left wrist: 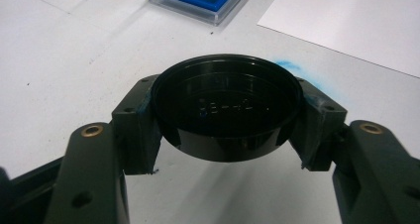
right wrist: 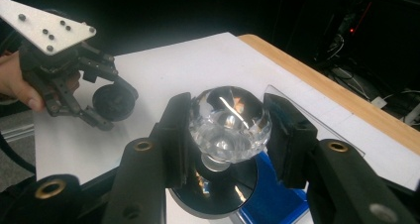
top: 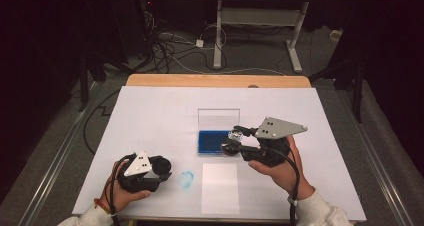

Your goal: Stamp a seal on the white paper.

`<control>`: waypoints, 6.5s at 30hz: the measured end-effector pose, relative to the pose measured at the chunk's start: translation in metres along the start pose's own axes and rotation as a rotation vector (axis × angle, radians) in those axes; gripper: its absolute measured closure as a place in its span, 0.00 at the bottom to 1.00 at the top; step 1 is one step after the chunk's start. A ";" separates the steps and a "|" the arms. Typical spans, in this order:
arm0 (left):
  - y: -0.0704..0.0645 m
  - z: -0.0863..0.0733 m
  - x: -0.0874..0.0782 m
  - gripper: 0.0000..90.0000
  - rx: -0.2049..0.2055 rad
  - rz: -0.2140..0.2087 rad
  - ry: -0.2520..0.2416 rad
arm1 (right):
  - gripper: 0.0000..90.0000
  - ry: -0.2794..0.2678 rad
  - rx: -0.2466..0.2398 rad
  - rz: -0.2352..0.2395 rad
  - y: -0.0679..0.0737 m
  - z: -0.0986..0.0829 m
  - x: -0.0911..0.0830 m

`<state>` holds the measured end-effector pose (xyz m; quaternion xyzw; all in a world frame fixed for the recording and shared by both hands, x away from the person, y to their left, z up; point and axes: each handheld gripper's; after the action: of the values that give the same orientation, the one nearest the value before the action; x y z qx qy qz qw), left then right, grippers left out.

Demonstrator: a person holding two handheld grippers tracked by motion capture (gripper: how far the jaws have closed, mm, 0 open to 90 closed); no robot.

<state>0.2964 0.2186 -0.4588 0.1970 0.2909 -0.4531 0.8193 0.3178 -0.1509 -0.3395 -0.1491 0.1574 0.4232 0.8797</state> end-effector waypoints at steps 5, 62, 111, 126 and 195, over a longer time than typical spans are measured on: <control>0.000 -0.001 -0.001 0.41 0.002 0.005 0.003 | 0.63 0.014 -0.007 0.014 0.005 -0.002 0.003; 0.001 -0.003 -0.002 0.41 -0.006 0.014 0.012 | 0.63 0.265 -0.097 0.144 0.055 -0.077 0.049; 0.000 -0.003 -0.001 0.41 -0.004 0.014 0.024 | 0.63 0.318 -0.170 0.127 0.065 -0.086 0.050; 0.000 -0.004 -0.001 0.41 -0.005 0.014 0.029 | 0.63 0.317 -0.169 0.132 0.064 -0.086 0.051; 0.006 -0.008 -0.002 0.41 -0.006 0.017 0.035 | 0.63 0.127 -0.011 -0.065 -0.014 -0.055 -0.006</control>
<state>0.2975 0.2280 -0.4632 0.2046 0.3049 -0.4417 0.8186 0.3171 -0.1855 -0.3845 -0.1854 0.2059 0.3850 0.8803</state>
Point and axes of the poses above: each handheld gripper's, and its own axes: x roughly forward along the jaws, z roughly out of its top, y roughly to its left, and after that the axes turned 4 degrees about -z, right-handed
